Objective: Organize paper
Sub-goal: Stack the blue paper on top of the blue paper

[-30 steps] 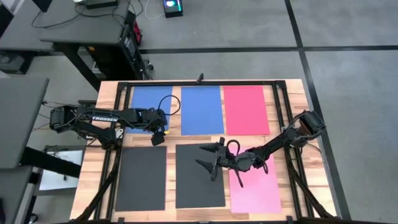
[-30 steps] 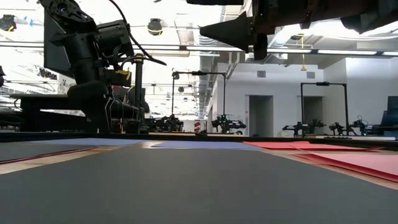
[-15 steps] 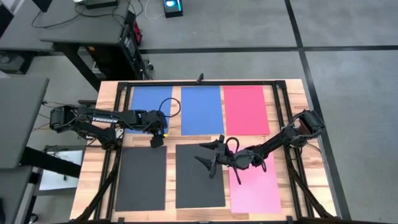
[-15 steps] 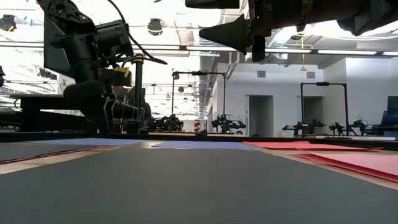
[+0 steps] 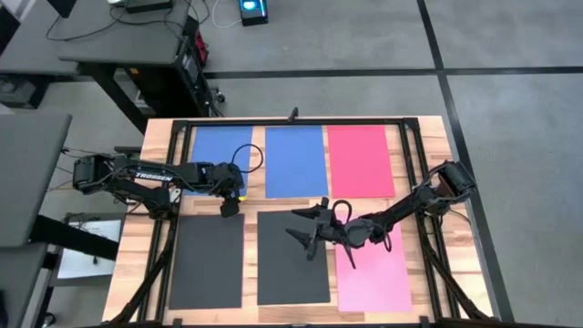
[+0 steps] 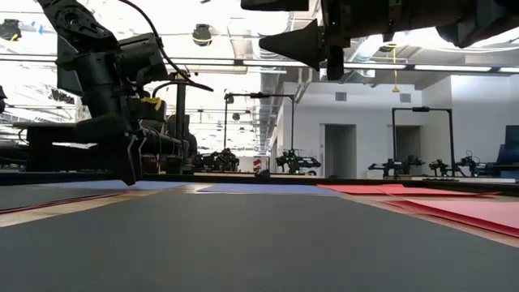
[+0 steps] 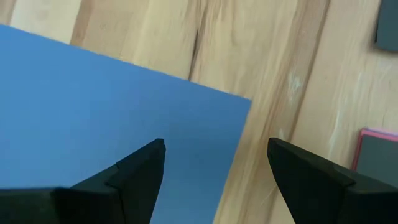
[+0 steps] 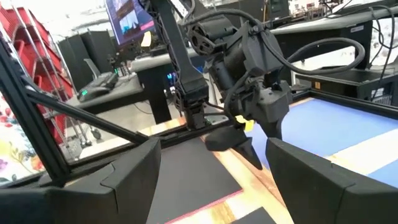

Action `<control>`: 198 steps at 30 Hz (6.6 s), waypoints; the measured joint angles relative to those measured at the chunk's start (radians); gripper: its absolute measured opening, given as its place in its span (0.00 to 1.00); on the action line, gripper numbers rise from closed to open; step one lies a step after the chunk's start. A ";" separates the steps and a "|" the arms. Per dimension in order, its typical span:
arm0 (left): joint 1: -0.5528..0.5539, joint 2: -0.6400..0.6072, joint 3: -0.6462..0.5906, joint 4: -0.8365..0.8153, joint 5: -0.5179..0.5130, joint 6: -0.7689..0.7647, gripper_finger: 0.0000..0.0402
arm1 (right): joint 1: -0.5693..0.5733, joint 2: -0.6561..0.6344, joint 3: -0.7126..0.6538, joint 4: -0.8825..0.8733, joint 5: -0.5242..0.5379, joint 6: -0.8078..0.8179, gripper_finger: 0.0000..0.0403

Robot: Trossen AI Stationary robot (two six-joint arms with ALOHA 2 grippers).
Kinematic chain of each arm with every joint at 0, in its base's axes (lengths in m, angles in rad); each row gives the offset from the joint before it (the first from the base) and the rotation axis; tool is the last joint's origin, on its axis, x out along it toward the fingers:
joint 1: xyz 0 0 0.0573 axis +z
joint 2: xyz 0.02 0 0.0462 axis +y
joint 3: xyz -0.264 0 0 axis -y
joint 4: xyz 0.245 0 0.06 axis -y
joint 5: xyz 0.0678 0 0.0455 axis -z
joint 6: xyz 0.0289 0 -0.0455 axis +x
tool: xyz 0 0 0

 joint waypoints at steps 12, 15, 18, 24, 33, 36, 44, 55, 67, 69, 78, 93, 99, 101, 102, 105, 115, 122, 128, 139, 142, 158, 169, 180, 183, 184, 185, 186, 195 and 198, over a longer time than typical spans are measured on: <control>0.000 0.000 0.000 -0.001 -0.001 -0.014 0.66 | 0.001 0.000 0.000 0.032 0.000 -0.001 0.69; 0.000 0.000 0.000 -0.001 -0.001 -0.008 0.66 | 0.001 0.000 0.000 0.032 0.000 -0.004 0.69; 0.000 0.000 0.000 -0.001 -0.001 -0.007 0.66 | 0.000 0.000 0.000 0.035 0.000 -0.009 0.69; 0.000 0.000 0.000 -0.003 -0.001 -0.007 0.66 | 0.000 0.000 0.000 0.039 0.000 -0.009 0.69; 0.000 0.000 0.000 -0.065 -0.005 0.012 0.66 | 0.000 0.000 0.000 0.046 0.000 -0.035 0.69; 0.000 0.000 0.000 -0.063 -0.005 -0.006 0.66 | 0.000 0.000 0.000 0.046 0.000 -0.026 0.69; -0.002 -0.049 0.000 -0.063 0.025 -0.007 0.66 | -0.001 0.000 0.000 0.046 0.000 -0.008 0.69; -0.003 -0.138 0.003 -0.059 0.051 -0.033 0.66 | -0.002 -0.003 0.000 0.045 -0.002 -0.024 0.69; -0.023 0.015 -0.002 -0.066 -0.039 -0.007 0.66 | 0.001 -0.004 0.000 0.035 -0.033 -0.035 0.69; -0.026 0.034 0.003 -0.066 -0.071 0.001 0.66 | 0.001 -0.004 0.000 0.033 -0.034 -0.035 0.69; 0.003 0.097 0.005 -0.035 -0.121 0.064 0.66 | 0.003 -0.004 0.000 0.034 -0.034 -0.032 0.69; 0.127 0.101 0.002 -0.031 0.078 0.040 0.66 | 0.007 -0.004 0.000 0.044 -0.034 -0.007 0.69; 0.127 0.101 0.001 -0.027 0.105 0.007 0.66 | 0.007 -0.004 0.000 0.045 -0.034 -0.005 0.69; 0.127 0.101 0.001 -0.027 0.106 0.006 0.66 | 0.007 -0.004 0.000 0.045 -0.034 -0.005 0.69; 0.127 0.101 0.001 -0.027 0.107 0.005 0.66 | 0.007 -0.004 0.000 0.045 -0.034 -0.005 0.69; 0.127 0.101 0.001 -0.027 0.110 0.002 0.66 | 0.007 -0.004 0.000 0.046 -0.034 -0.001 0.69; 0.127 0.102 0.001 -0.029 0.117 -0.019 0.66 | 0.005 -0.004 0.000 0.046 -0.034 0.003 0.69; 0.127 0.102 0.001 -0.031 0.128 -0.029 0.65 | 0.005 -0.004 0.000 0.057 -0.034 0.029 0.69; 0.127 0.101 0.001 -0.029 0.143 -0.045 0.62 | 0.003 -0.005 0.000 0.079 -0.050 0.027 0.69; 0.126 0.101 0.001 -0.026 0.147 -0.059 0.61 | -0.016 -0.004 0.000 0.093 -0.065 0.051 0.69; 0.126 0.101 0.001 -0.026 0.147 -0.068 0.61 | -0.017 -0.004 0.000 0.087 -0.078 0.030 0.69; 0.118 0.102 0.033 -0.040 0.151 -0.087 0.61 | -0.029 -0.003 0.000 0.099 -0.107 0.026 0.69; 0.103 0.105 0.128 -0.185 0.148 -0.064 0.61 | -0.042 -0.003 0.000 0.090 -0.144 0.049 0.69; 0.094 0.100 0.117 -0.342 0.052 -0.087 0.61 | -0.051 -0.003 0.000 0.085 -0.150 0.032 0.69; 0.091 0.100 0.115 -0.329 0.053 -0.079 0.61 | -0.060 -0.003 0.000 0.075 -0.156 0.041 0.69; 0.091 0.100 0.115 -0.325 0.053 -0.080 0.61 | -0.060 -0.003 0.000 0.077 -0.163 0.055 0.69; 0.091 0.100 0.115 -0.320 0.053 -0.084 0.61 | -0.061 -0.003 0.000 0.081 -0.168 0.059 0.69; 0.091 0.100 0.115 -0.319 0.053 -0.086 0.61 | -0.059 -0.003 0.000 0.088 -0.172 0.058 0.69; 0.090 0.184 0.105 -0.287 0.080 -0.071 0.61 | -0.059 -0.003 0.000 0.100 -0.183 0.046 0.69; 0.087 0.201 0.106 -0.284 0.089 -0.075 0.61 | -0.072 -0.004 0.000 0.054 -0.184 0.045 0.69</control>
